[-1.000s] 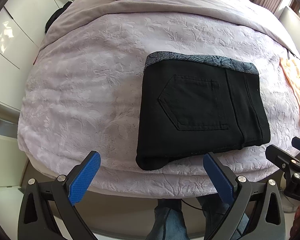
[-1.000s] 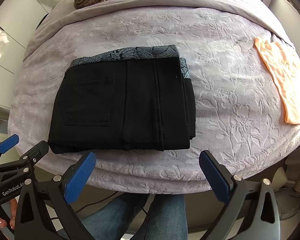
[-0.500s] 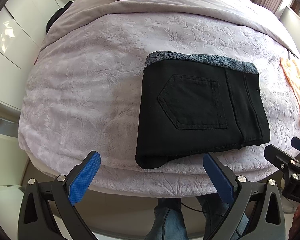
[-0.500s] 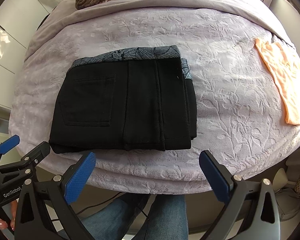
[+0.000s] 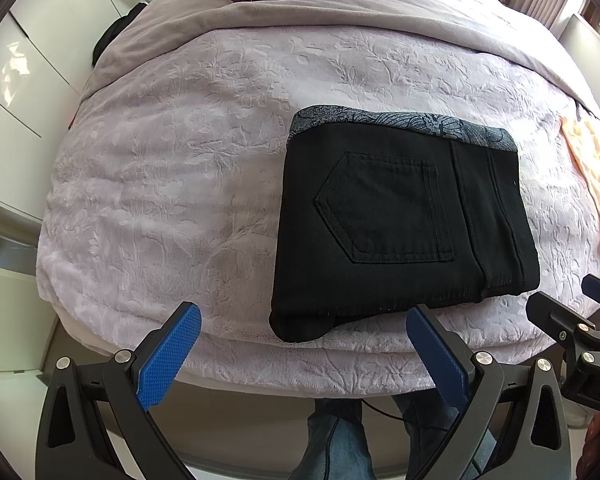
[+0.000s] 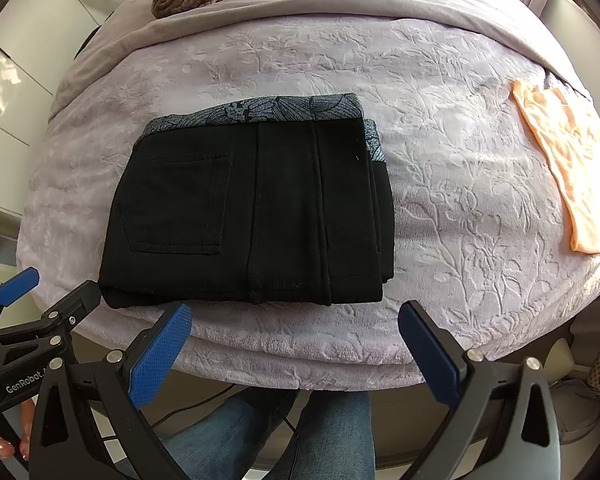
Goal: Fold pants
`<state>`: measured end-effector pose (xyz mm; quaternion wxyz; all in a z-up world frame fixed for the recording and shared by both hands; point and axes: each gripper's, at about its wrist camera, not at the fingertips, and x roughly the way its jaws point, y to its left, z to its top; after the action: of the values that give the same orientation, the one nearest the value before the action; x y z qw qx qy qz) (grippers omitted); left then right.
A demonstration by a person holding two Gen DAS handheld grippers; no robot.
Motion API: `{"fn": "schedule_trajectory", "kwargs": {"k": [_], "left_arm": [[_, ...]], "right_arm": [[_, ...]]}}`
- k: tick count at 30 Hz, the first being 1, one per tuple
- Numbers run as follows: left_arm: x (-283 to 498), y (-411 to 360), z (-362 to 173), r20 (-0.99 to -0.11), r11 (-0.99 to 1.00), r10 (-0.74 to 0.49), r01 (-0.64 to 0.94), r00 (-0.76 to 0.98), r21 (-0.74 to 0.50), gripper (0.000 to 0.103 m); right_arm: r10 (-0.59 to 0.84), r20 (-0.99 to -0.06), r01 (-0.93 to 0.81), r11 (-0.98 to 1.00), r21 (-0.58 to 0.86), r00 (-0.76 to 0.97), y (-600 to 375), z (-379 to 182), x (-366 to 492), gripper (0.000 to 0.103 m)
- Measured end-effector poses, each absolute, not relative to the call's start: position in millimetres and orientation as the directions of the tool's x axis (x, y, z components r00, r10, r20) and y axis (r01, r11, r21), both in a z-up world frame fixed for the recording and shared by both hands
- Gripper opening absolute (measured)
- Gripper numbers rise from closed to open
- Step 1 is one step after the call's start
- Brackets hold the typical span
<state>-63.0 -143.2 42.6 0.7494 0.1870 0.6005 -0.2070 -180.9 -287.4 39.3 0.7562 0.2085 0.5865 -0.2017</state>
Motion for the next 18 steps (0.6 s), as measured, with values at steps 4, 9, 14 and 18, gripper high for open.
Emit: {"fn": "schedule_trajectory", "kwargs": {"k": [4, 9, 14, 18], "left_arm": [[-62.7, -143.2, 42.7, -0.977, 0.843, -0.087, 0.536, 0.193, 0.031, 0.103], [-63.2, -143.1, 42.6, -0.977, 0.843, -0.086, 0.537, 0.193, 0.032, 0.103], [-63.2, -144.1, 42.8, -0.977, 0.843, -0.084, 0.536, 0.194, 0.034, 0.103], [-63.4, -145.8, 42.4, -0.978, 0.84, -0.084, 0.541, 0.192, 0.034, 0.103]], "right_arm": [[-0.06, -0.971, 0.548, 0.833, 0.08, 0.233, -288.0, 39.8, -180.3, 0.103], [-0.06, -0.971, 0.547, 0.834, 0.08, 0.233, -289.1, 39.9, -179.8, 0.103], [-0.058, -0.971, 0.547, 0.833, 0.082, 0.234, -289.5, 40.0, -179.9, 0.103], [-0.057, -0.971, 0.548, 0.832, 0.083, 0.234, -289.6, 40.0, -180.5, 0.103]]}}
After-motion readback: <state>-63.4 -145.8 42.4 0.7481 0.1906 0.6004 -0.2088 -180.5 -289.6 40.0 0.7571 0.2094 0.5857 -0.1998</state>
